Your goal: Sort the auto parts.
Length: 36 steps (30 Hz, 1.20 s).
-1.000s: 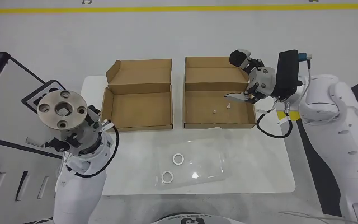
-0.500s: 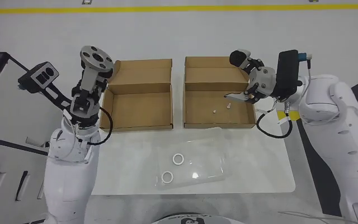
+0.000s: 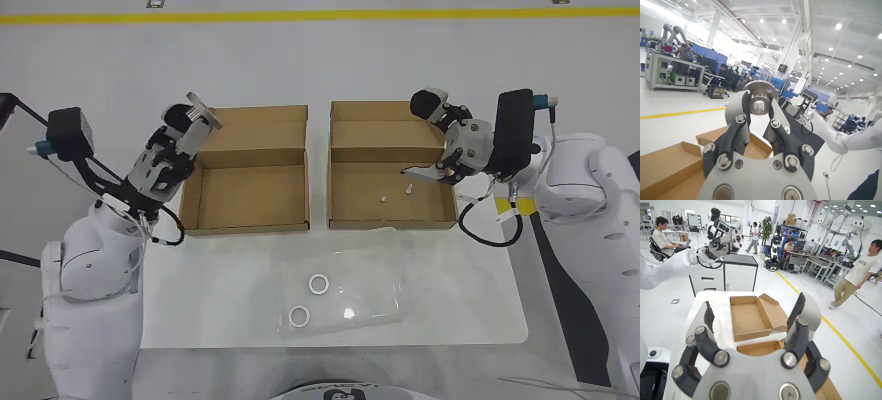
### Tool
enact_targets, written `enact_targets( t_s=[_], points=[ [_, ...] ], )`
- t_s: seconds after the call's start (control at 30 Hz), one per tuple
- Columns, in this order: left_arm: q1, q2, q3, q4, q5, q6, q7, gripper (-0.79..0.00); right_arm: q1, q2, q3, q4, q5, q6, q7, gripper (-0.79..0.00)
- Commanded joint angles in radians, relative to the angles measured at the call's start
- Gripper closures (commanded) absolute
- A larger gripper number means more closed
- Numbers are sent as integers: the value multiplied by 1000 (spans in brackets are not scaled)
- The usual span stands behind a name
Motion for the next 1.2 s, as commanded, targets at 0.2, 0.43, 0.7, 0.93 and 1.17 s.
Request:
enact_targets(
  t_s=[0.2,0.43,0.7,0.93,1.17],
  points=[
    [-91,14,45,55,242,-8,-54,0,0,0,0,0,0,0,0,-785],
    [-79,31,59,95,464,-73,-117,0,0,0,0,0,0,0,0,-785],
    [-42,53,91,94,673,-224,-165,0,0,0,0,0,0,0,0,-785],
    [-47,64,154,146,807,-257,-169,0,0,0,0,0,0,0,0,-785],
    [-113,72,247,225,961,-284,-173,0,0,0,0,0,0,0,0,-785]
  ],
)
